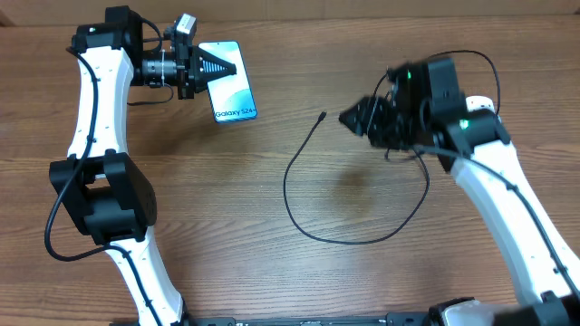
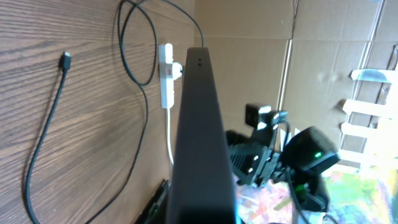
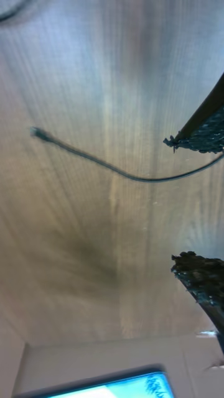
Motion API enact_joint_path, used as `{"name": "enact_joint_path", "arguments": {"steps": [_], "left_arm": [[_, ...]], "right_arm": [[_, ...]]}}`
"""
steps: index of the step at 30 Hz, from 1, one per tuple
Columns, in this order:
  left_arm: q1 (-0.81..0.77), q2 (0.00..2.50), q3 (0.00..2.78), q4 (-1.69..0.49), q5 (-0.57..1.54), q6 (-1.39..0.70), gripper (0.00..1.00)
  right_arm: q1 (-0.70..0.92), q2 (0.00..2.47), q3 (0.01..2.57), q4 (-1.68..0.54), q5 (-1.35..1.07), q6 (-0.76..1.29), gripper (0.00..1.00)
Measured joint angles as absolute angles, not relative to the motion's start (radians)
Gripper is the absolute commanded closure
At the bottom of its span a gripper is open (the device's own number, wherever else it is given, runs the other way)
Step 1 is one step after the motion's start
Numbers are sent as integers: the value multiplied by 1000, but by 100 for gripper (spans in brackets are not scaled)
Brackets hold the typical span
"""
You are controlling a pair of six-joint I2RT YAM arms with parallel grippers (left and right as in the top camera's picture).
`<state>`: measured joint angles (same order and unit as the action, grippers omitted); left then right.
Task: Plug charger to phone and switch on socket
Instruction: 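Release the phone from the right gripper and pull the right arm back, then grasp the black cable's USB-C plug with the right gripper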
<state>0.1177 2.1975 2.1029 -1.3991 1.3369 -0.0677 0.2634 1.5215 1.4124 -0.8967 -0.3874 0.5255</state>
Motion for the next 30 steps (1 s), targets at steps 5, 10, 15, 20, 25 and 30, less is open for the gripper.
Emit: {"name": "enact_joint_path", "arguments": {"steps": [5, 10, 15, 20, 25, 30], "left_arm": [[118, 2197, 2103, -1399, 1339, -82, 95], [118, 2197, 2103, -1399, 1335, -99, 96], [118, 2197, 2103, -1399, 1325, -102, 96], [111, 2197, 2103, -1399, 1309, -105, 96], [104, 2197, 2103, -1399, 1303, -105, 96], [104, 2197, 2103, -1399, 1301, -105, 96]], "right_arm": [[263, 1675, 1559, -935, -374, 529, 46], [264, 1826, 1574, -884, -368, 604, 48], [265, 1965, 1574, -784, -371, 700, 48], [276, 2049, 1574, -702, -380, 764, 49], [313, 2102, 1574, -641, -385, 793, 52], [343, 2139, 1574, -632, -384, 825, 58]]}}
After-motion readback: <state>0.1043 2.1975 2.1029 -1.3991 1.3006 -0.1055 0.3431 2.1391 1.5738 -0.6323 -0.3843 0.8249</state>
